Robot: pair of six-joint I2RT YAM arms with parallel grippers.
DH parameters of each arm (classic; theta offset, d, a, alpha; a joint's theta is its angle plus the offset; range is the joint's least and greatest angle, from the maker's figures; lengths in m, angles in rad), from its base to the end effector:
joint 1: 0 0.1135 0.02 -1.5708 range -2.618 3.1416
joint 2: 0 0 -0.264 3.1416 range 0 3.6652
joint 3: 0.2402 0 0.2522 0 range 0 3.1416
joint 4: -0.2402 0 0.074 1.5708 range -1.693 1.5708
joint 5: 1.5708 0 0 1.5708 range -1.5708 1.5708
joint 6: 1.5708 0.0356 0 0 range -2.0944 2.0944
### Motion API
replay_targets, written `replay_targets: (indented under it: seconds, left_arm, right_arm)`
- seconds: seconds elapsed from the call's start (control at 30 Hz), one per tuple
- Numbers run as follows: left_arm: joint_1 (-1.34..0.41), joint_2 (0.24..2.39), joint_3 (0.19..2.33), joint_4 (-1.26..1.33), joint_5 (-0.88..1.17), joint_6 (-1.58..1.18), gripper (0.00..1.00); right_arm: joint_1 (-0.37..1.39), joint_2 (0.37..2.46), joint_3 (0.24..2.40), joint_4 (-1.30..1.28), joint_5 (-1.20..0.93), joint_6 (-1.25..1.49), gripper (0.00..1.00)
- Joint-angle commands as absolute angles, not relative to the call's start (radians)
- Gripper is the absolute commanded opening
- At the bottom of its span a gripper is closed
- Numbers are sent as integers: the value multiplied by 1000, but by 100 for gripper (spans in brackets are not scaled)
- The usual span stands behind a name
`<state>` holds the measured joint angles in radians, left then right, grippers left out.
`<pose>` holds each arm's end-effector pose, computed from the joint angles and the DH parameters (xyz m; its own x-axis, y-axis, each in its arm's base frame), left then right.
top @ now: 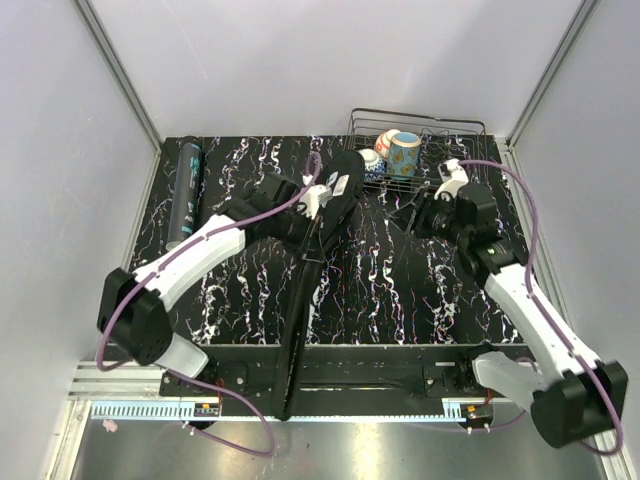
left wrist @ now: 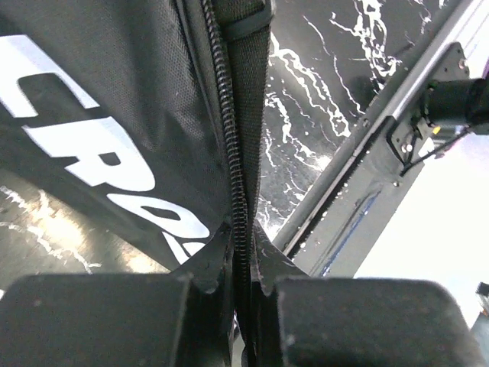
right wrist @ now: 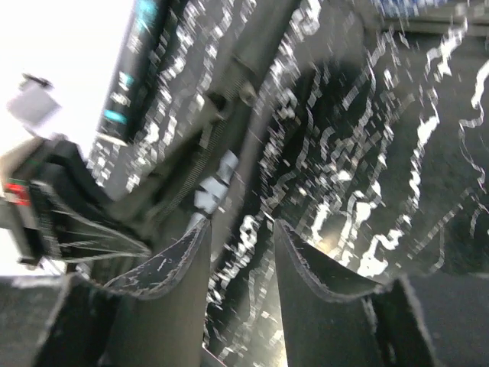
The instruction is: Pack up the badminton gear
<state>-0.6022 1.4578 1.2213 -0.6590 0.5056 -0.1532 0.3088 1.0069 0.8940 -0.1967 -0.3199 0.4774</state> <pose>0.2442 -0.1888 0.2947 -0.7494 0.3531 -0.5601 0.6382 0.6105 -0.4690 0.2174 0.0811 0.3358 -0.5215 0.2915 -0.8019 -0.3763 0.7649 0.5227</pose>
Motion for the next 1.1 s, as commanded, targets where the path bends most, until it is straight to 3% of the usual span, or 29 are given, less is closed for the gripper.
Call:
replay_targets:
  seconds: [0.0,0.33,0.43,0.53,0.7,1.07]
  left_arm:
    - [-604,1526,1302,-667,725,-78,0]
    - [-614,1393,1175,-612,759,-61,0]
    - [-612,1391,1166,-612,747,-66,0]
    - [-615,1358,1164,-606,787,-101,0]
    - [-624,1264,1152,-580,730,-129,0]
    - [-626,1483,1244,-617,723,-86,0]
  right_arm:
    - [235,1097,803,-119,-589,371,43]
    - [222,1167,746,96,-707,480,50]
    - [222,1236,762,201,-782,494,49]
    - [221,1266,810,144,-770,494,42]
    - [221,1097,749,83,-741,531,45]
    - [221,940,684,-66,-662,523,53]
